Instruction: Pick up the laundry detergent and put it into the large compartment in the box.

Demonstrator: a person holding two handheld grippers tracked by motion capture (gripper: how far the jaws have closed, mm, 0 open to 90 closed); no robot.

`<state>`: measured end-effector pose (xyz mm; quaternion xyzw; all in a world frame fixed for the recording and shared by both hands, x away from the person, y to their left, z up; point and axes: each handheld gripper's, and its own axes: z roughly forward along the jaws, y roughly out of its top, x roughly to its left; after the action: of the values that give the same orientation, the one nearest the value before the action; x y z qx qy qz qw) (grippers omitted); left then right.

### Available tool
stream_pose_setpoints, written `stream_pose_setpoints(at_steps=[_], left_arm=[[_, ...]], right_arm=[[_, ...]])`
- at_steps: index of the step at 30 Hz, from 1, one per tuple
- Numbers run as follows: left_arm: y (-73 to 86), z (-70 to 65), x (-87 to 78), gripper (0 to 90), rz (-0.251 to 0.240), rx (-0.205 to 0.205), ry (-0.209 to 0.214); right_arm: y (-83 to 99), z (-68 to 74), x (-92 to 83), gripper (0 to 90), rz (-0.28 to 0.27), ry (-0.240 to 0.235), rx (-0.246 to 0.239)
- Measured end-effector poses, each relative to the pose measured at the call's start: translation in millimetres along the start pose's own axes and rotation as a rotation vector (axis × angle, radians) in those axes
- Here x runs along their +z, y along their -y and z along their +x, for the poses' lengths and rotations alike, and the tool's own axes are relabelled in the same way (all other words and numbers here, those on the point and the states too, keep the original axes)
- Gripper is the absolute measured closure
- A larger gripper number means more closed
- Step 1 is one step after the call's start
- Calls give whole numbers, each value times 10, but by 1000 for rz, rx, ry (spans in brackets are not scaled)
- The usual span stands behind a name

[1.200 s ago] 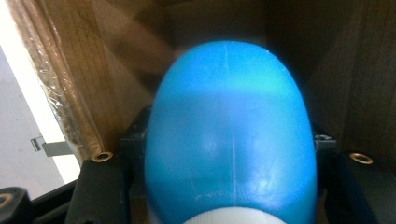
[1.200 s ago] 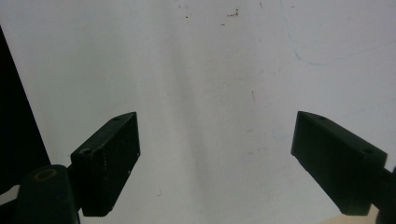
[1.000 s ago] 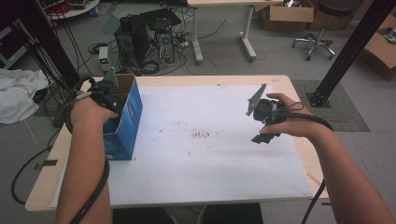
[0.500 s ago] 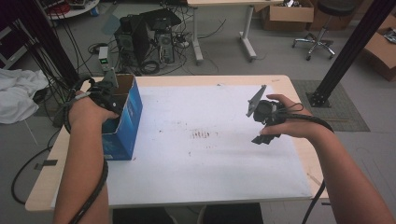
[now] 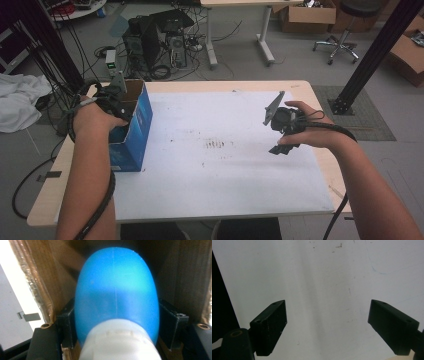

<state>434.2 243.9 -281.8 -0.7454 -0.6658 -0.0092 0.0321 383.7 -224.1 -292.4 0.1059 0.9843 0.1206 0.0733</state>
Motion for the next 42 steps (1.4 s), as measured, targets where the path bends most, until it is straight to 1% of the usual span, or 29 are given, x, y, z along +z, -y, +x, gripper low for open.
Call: stream_pose_setpoints(at_steps=[7,9,12,13,14,15,16,17,18,20,25,27,28,30,31,34,35,38,40,42], left_arm=[[11,-10,-91,287,-11,-12,3],[12,-18,-129,265,-9,-8,-11],[16,-23,-159,255,-16,-9,-15],[25,-25,-196,247,-11,-9,-26],[25,-25,-196,246,-11,-9,-26],[37,-21,-234,246,-21,-11,-27],[42,-20,-256,246,-17,-8,-33],[50,-21,-275,246,-23,-16,-33],[50,-21,-275,246,-23,-16,-33],[72,-8,-326,242,-28,-17,-41],[107,-1,-402,231,-37,-22,-46],[117,-1,-423,219,-40,-22,-53],[122,1,-437,196,-39,-24,-54],[138,-2,-472,188,-43,-23,-59],[143,-8,-478,169,-43,-30,-59],[154,-20,-500,162,-51,-25,-58],[159,-23,-516,153,-45,-15,-66],[167,-30,-535,149,-50,-17,-66],[180,-33,-558,132,-37,-13,-69],[191,-40,-575,119,-45,-15,-77]], right_arm=[[7,1,2,157,-1,1,2],[11,2,0,157,-3,-1,4],[15,-1,-3,157,-6,4,3],[19,-1,-6,157,-6,3,5],[19,-1,-6,157,-6,3,5],[23,-3,-7,157,-7,3,5],[24,-6,-9,157,-8,4,2],[25,-5,-11,157,-9,5,5],[25,-5,-11,157,-9,5,5],[21,-2,-13,157,-10,4,4],[2,11,-24,157,-12,6,2],[-2,14,-29,157,-12,9,0],[-11,19,-42,157,-11,9,-3],[-15,24,-50,157,-14,11,-3],[-18,27,-54,157,-13,12,-3],[-18,30,-58,157,-13,12,-4],[-19,31,-60,157,-11,12,-5],[-23,37,-72,157,-12,14,-5],[-27,40,-79,157,-14,15,-7],[-29,42,-85,157,-15,16,-7]])
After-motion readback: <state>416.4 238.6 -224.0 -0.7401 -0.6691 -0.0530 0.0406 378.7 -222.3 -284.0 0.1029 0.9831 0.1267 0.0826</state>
